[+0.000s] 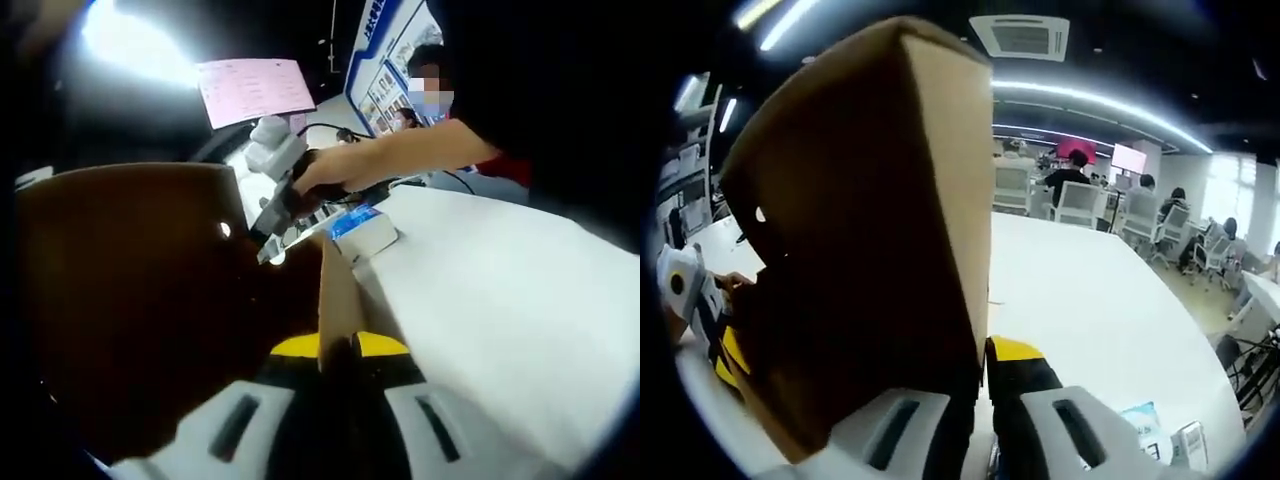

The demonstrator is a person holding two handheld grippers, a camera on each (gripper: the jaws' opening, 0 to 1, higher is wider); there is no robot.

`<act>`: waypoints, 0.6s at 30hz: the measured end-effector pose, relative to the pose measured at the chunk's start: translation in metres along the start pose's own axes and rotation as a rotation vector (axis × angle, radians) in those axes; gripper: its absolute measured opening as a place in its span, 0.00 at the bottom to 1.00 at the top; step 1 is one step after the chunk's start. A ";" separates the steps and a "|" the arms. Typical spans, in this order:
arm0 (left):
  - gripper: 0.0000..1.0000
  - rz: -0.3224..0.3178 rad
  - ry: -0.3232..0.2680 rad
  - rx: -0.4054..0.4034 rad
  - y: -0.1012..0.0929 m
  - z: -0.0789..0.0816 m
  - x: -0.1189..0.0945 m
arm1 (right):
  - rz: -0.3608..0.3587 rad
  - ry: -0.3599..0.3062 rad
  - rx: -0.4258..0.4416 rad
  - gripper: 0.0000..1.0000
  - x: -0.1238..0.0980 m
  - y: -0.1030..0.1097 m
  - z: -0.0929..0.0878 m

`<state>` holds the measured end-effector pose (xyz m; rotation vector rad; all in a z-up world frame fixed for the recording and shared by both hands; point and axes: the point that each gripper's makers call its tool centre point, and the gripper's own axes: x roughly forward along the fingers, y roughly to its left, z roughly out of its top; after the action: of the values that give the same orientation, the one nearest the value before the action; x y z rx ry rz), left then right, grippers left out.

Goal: Operate the shoe box by opening the lid, removing the specified soft item, and placing it in the target area until the item is outside and the box remains undamaged.

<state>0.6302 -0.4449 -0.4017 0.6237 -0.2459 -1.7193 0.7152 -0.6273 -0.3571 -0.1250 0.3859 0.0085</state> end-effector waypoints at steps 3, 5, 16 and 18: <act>0.10 -0.002 0.001 -0.011 0.000 0.000 0.000 | 0.003 -0.011 0.004 0.01 0.000 0.000 -0.001; 0.10 -0.004 0.001 -0.014 0.000 0.000 0.000 | 0.001 -0.015 -0.002 0.01 0.000 0.001 -0.001; 0.10 0.006 0.008 -0.036 0.003 -0.001 -0.001 | 0.006 -0.023 -0.004 0.01 0.004 0.004 -0.011; 0.10 0.004 0.010 -0.043 0.003 -0.001 -0.001 | 0.009 -0.023 0.009 0.02 0.003 0.004 -0.010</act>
<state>0.6331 -0.4448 -0.4012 0.5993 -0.2022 -1.7125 0.7139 -0.6250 -0.3679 -0.1145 0.3633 0.0169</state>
